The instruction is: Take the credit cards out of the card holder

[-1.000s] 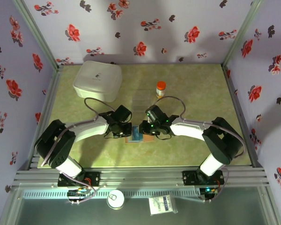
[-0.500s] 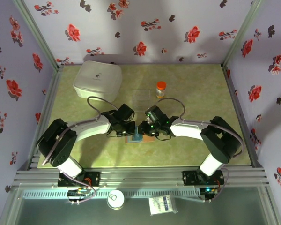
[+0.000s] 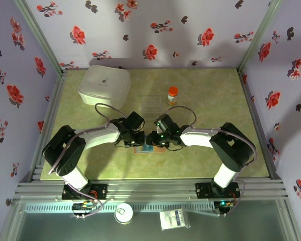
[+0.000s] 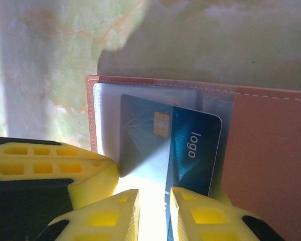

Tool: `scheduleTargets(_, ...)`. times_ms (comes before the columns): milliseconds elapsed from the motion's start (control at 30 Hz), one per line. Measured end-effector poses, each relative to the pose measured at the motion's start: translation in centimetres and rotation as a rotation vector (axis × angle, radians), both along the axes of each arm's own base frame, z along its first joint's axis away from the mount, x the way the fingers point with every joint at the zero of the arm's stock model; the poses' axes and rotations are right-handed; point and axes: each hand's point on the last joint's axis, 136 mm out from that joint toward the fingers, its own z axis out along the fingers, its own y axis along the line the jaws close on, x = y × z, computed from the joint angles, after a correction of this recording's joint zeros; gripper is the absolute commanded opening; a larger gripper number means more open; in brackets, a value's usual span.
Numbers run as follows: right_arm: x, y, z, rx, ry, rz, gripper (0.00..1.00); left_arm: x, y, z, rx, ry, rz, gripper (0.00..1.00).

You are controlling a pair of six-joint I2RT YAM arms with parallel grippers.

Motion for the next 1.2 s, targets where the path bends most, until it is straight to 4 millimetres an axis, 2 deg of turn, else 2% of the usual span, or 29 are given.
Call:
scheduleTargets(267, 0.1, -0.6, 0.0, -0.028, -0.011, -0.015, 0.24, 0.0, 0.1, 0.0, 0.005, -0.001, 0.001, 0.0)
scheduleTargets(633, 0.2, -1.5, 2.0, 0.013, -0.045, -0.035, 0.31, 0.0, 0.3, 0.3, 0.014, -0.001, 0.004, 0.0)
scheduleTargets(1000, 0.8, -1.8, 0.8, 0.044, -0.01, -0.054, 0.29, 0.2, -0.7, 1.3, -0.027, -0.004, -0.007, 0.0)
scheduleTargets(1200, 0.6, -2.0, 0.0, 0.044, 0.016, -0.061, 0.29, 0.1, -0.7, 0.3, -0.011, 0.02, -0.009, 0.0)
